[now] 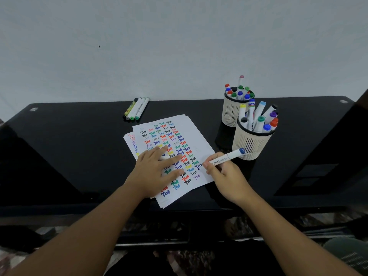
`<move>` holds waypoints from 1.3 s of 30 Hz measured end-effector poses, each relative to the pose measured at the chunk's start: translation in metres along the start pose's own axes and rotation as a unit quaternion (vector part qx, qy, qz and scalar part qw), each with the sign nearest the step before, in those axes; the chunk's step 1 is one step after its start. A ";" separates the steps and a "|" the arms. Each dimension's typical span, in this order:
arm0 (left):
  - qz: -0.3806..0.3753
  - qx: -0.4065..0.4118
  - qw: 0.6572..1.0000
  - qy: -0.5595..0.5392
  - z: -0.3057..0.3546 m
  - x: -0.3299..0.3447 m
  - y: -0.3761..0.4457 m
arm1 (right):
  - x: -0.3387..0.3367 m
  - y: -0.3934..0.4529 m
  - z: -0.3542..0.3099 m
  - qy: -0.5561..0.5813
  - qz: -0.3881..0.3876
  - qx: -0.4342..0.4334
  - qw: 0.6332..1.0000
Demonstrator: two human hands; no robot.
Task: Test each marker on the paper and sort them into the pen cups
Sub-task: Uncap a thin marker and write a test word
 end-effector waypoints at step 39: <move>0.009 0.001 1.000 -0.002 -0.003 0.002 -0.001 | -0.002 0.000 -0.003 -0.017 0.007 0.007 1.000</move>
Point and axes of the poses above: each hand's wrist, its own y-axis towards the middle knuckle, its own x-axis out of the palm, z = x × y, the point moved 3 cm from there along y, towards the middle knuckle, and after that the axes turned 7 degrees about z, right-handed, at the moved point
